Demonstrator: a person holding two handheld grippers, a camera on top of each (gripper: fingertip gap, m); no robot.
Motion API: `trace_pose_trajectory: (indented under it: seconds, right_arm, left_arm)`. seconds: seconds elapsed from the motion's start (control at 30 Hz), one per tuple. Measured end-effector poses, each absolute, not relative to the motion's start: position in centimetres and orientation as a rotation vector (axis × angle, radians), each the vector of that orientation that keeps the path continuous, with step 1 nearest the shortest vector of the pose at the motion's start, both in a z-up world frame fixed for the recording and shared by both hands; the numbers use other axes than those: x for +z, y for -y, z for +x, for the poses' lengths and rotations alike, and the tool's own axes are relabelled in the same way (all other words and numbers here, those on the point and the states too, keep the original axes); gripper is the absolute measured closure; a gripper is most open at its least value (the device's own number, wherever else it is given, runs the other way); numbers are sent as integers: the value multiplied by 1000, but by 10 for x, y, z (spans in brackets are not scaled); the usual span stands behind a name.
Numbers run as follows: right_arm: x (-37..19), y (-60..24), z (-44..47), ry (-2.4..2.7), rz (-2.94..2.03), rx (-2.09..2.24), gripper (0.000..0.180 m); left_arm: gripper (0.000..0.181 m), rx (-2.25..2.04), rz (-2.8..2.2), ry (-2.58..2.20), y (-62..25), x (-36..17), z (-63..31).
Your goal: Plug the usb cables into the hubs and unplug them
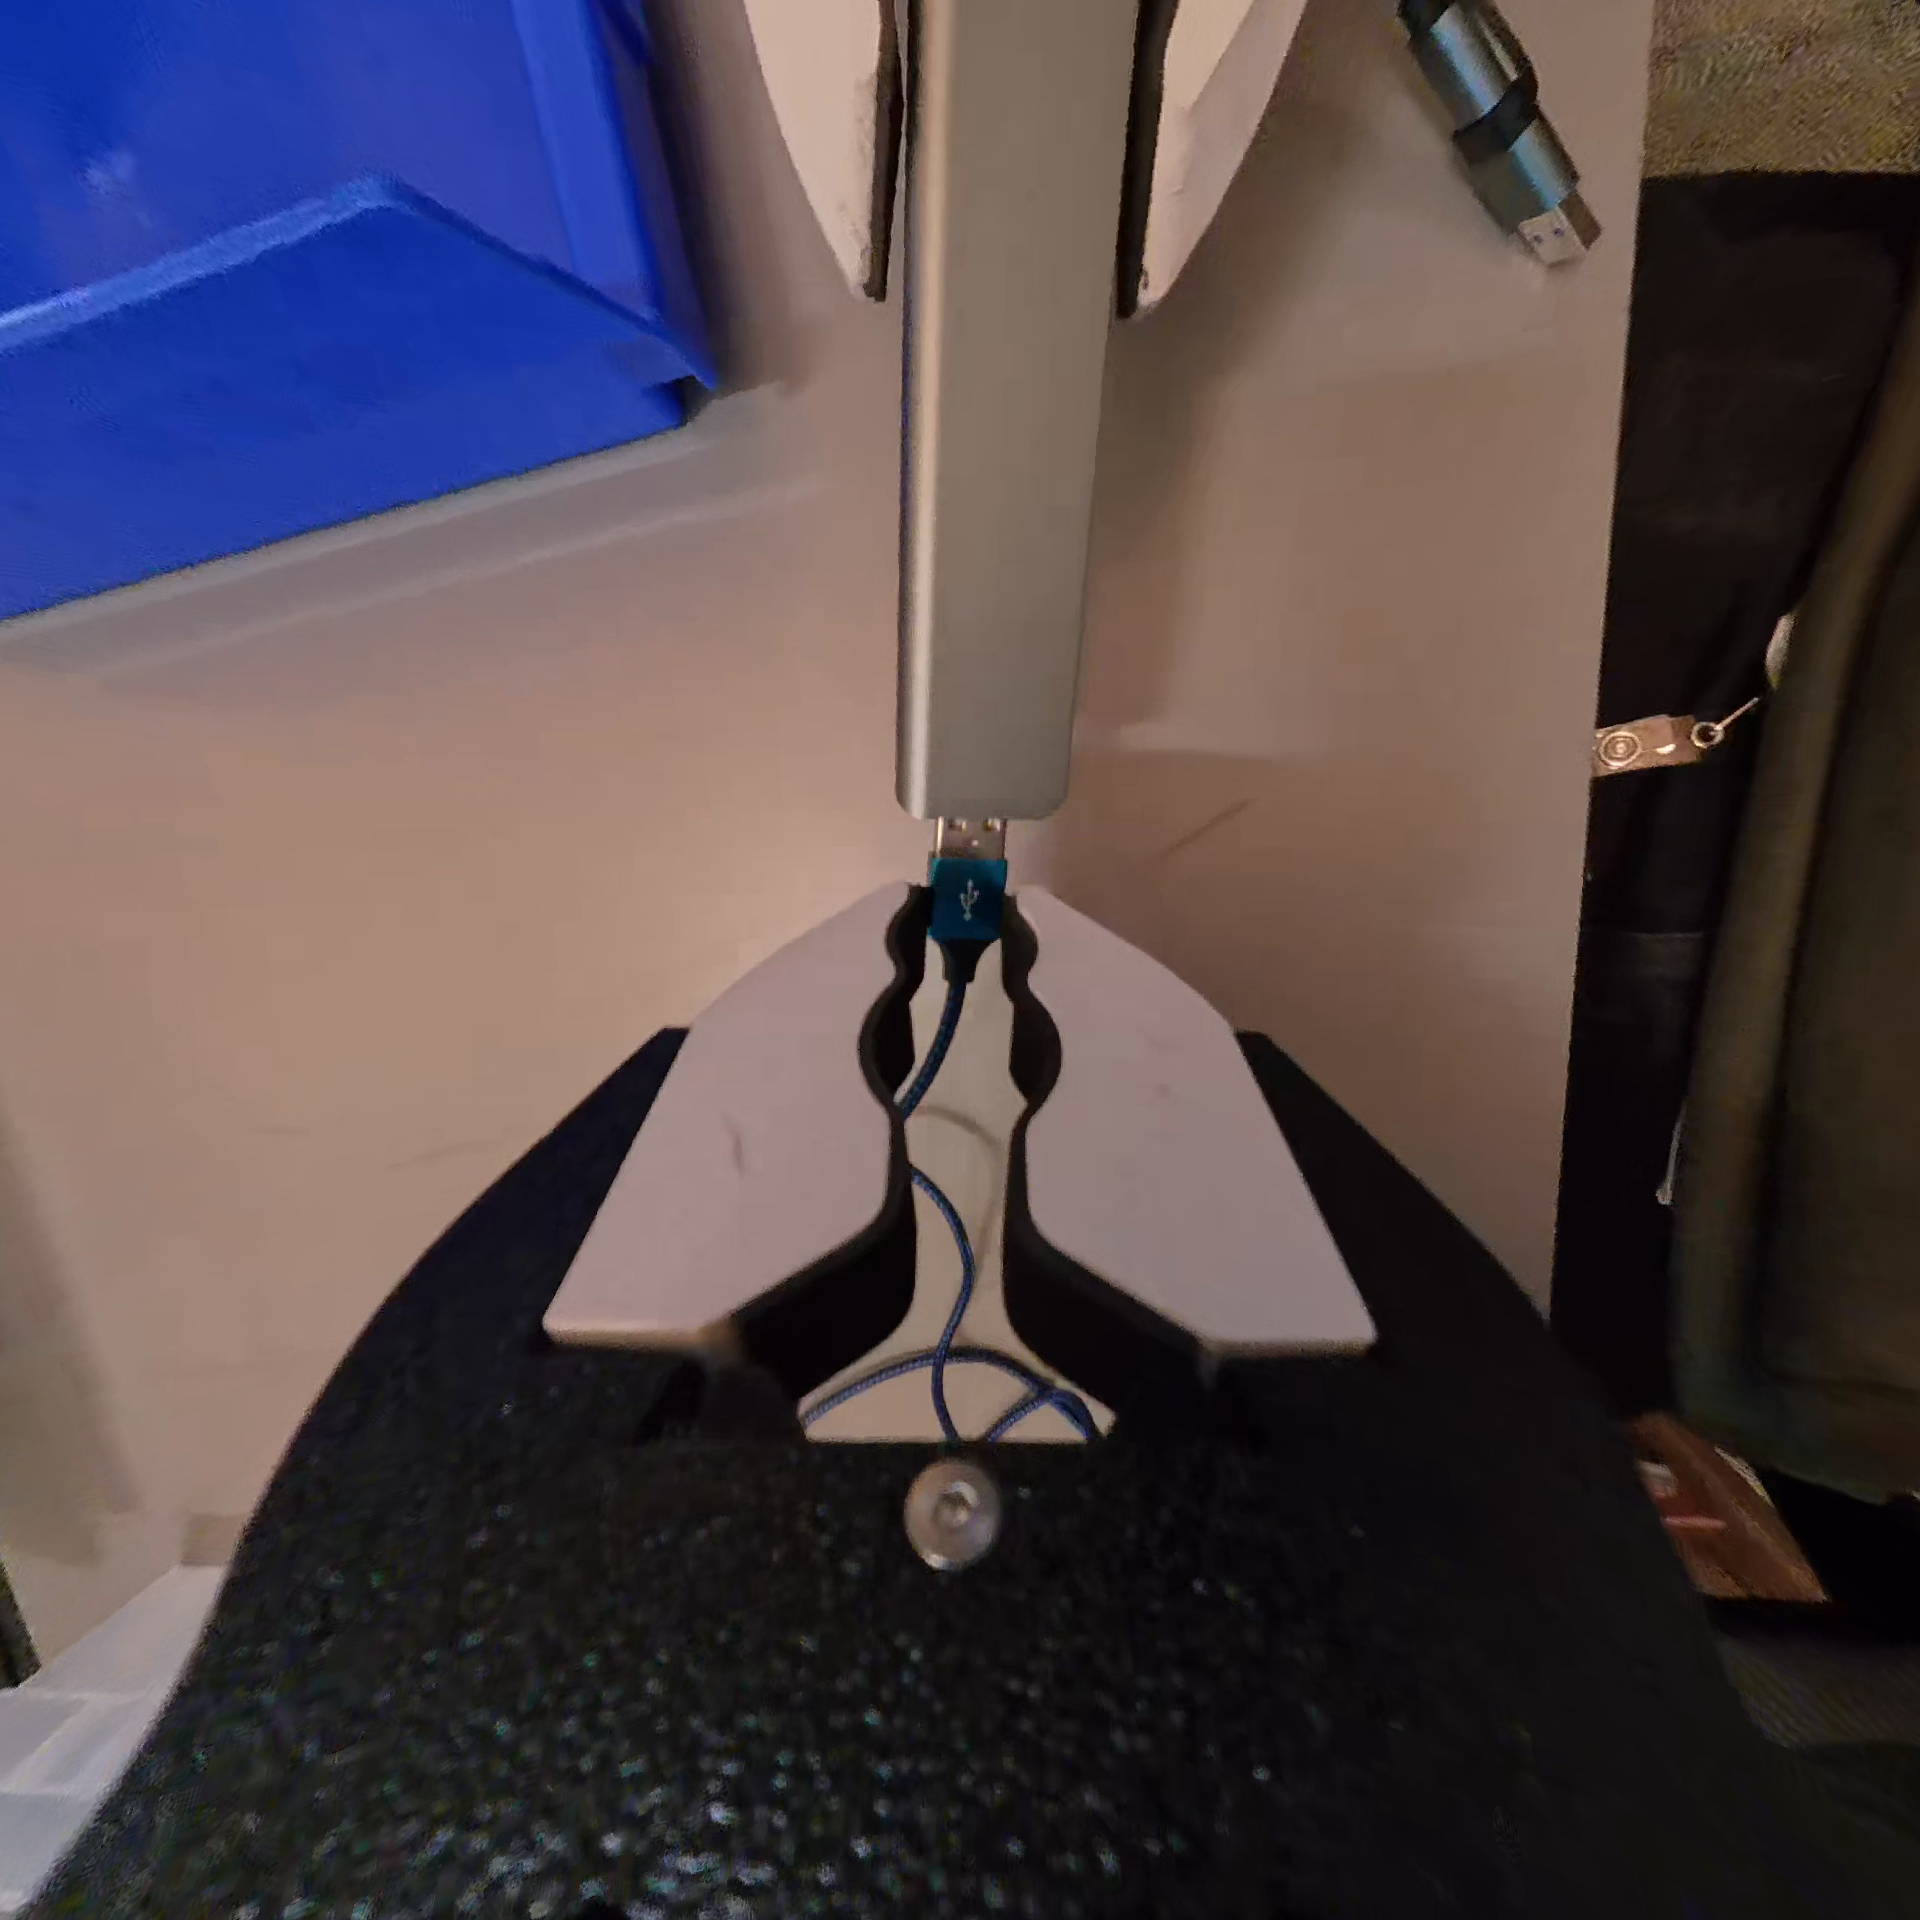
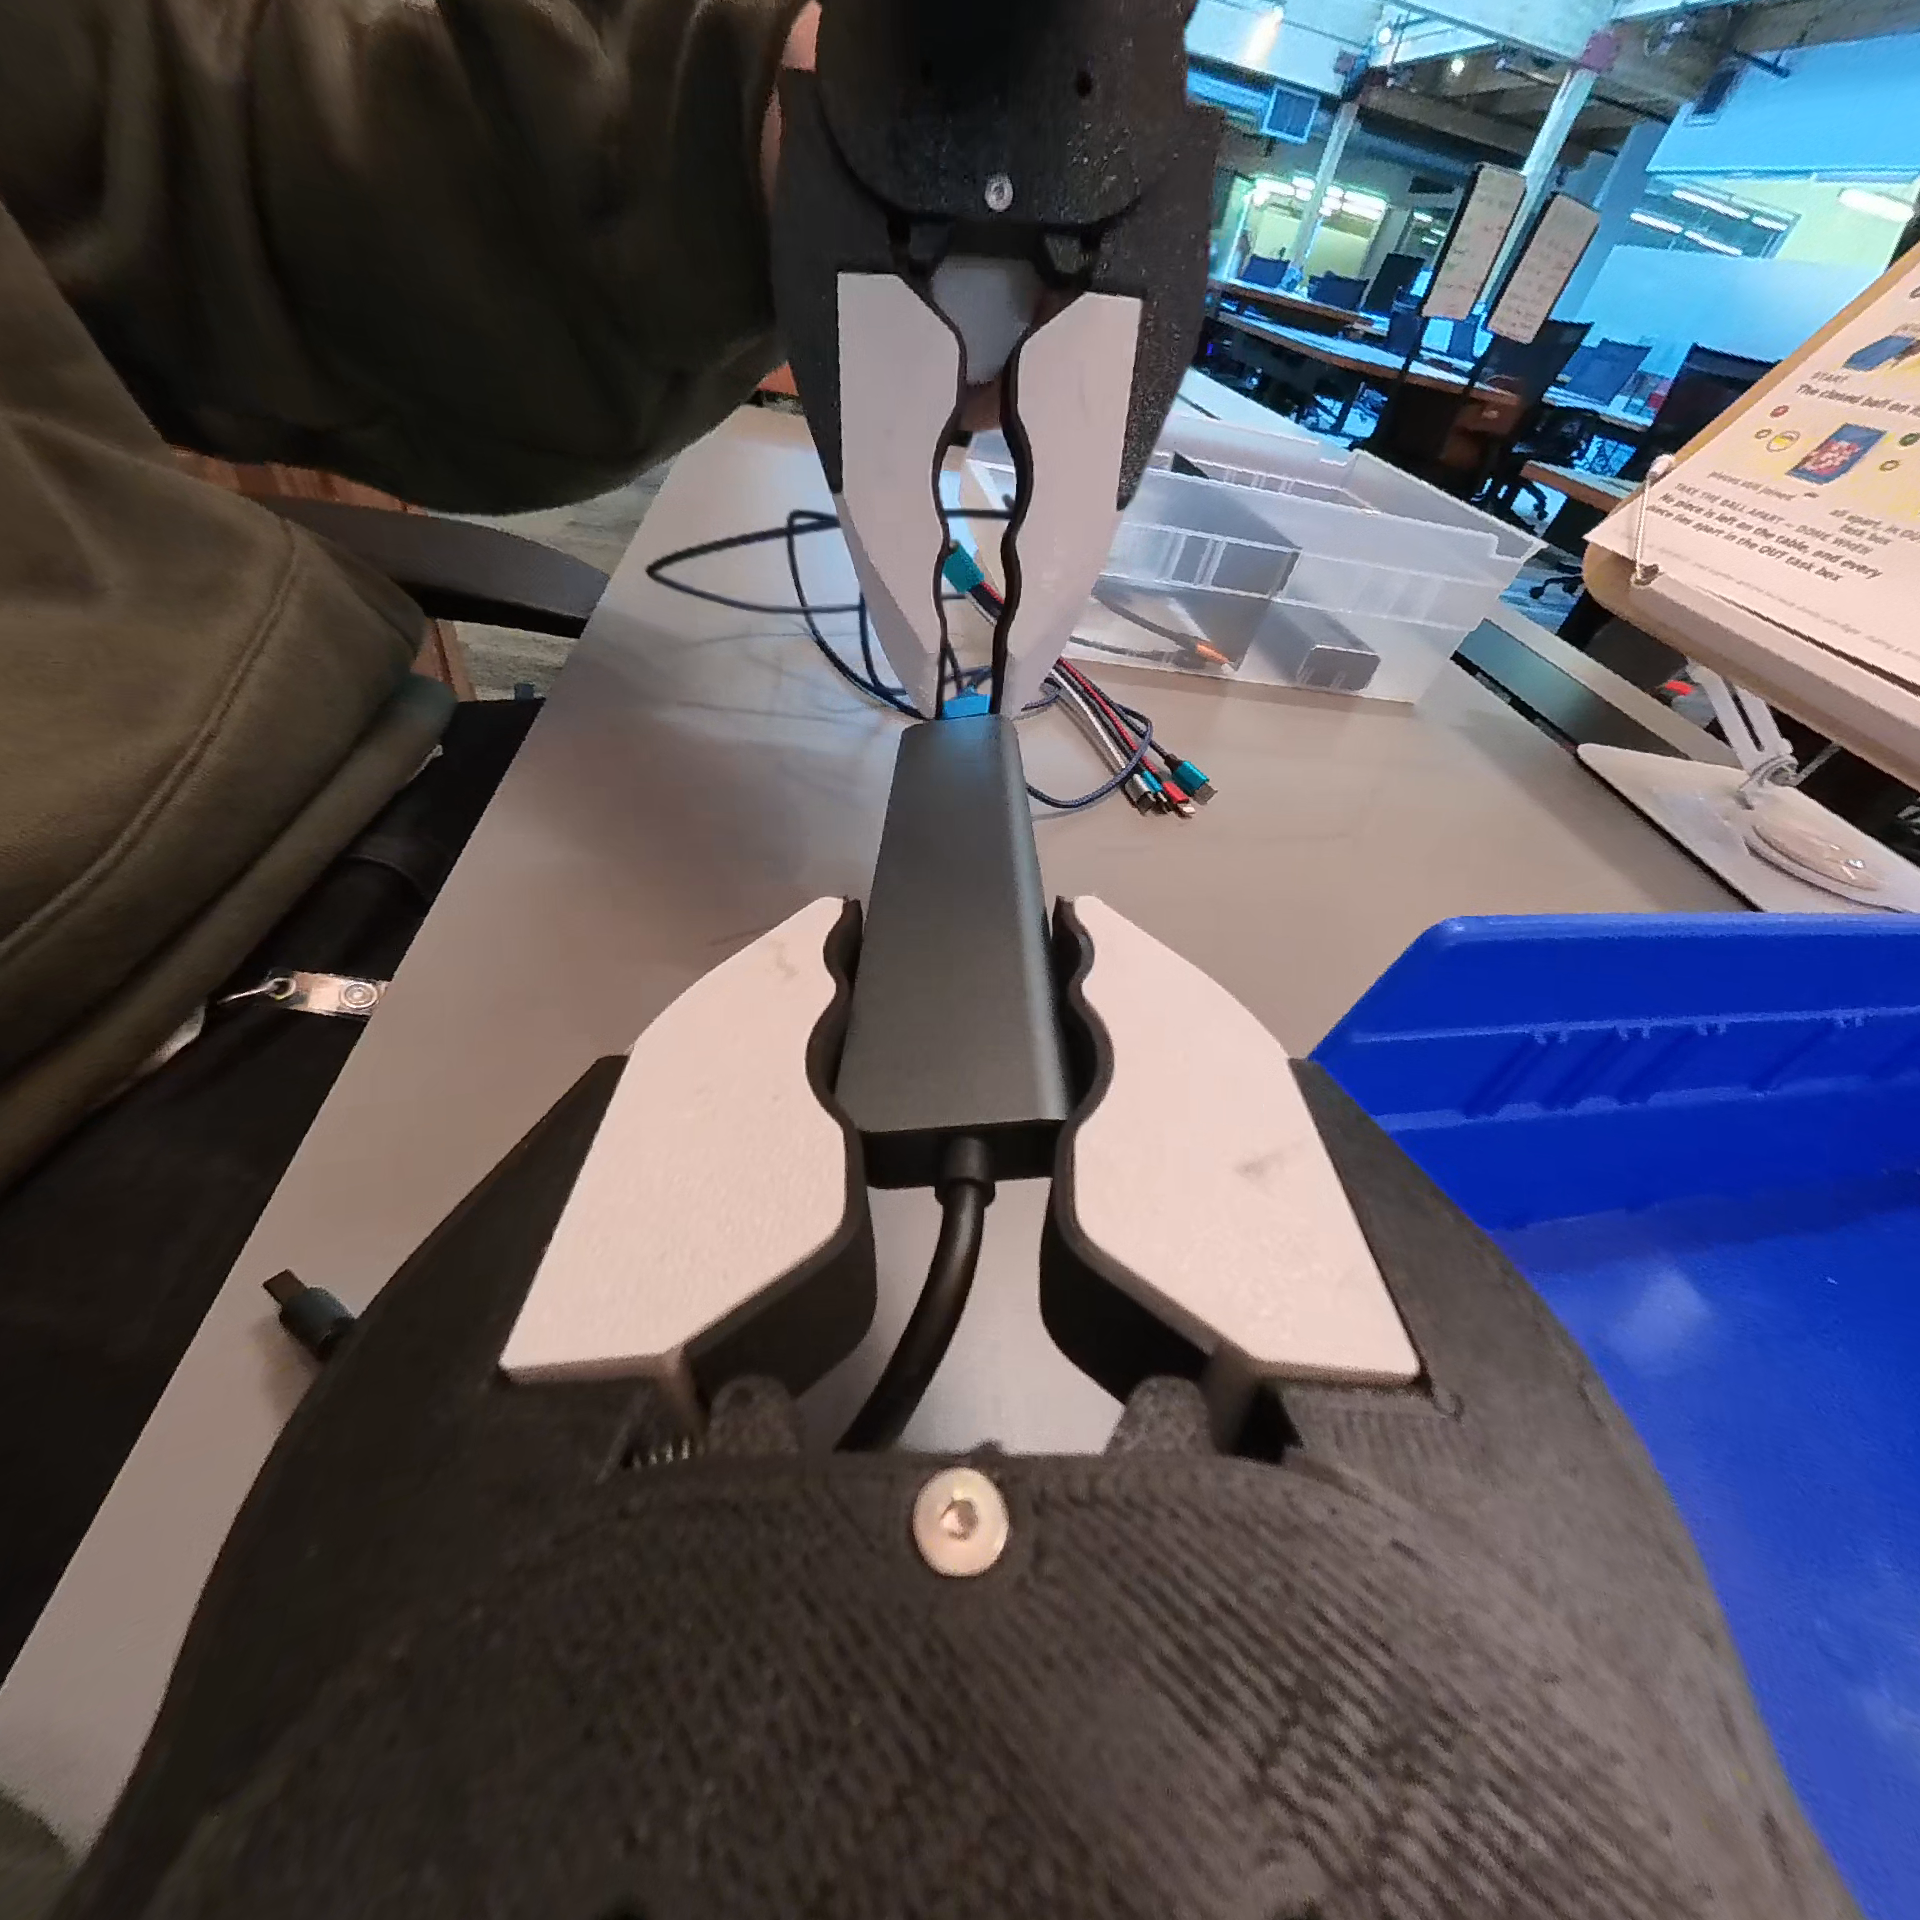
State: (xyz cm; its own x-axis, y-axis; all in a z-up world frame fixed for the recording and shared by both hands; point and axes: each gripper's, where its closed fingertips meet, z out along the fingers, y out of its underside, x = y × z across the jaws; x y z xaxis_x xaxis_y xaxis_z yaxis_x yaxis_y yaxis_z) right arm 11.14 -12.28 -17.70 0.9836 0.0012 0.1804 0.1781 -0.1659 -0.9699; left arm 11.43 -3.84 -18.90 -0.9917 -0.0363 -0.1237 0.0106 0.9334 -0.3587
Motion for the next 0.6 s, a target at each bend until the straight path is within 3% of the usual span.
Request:
trace_pose_trajectory:
  seconds: [0.27,0.6]
  right_arm:
    - [-149,140,118,83,-1511,-153,144]
    - [-140,138,122,106,-1423,-76,144]
  left_arm:
    - [163,-1241,-113,-2652,51,-149,119]
    - [161,-1571,-91,-2313,51,-130,120]
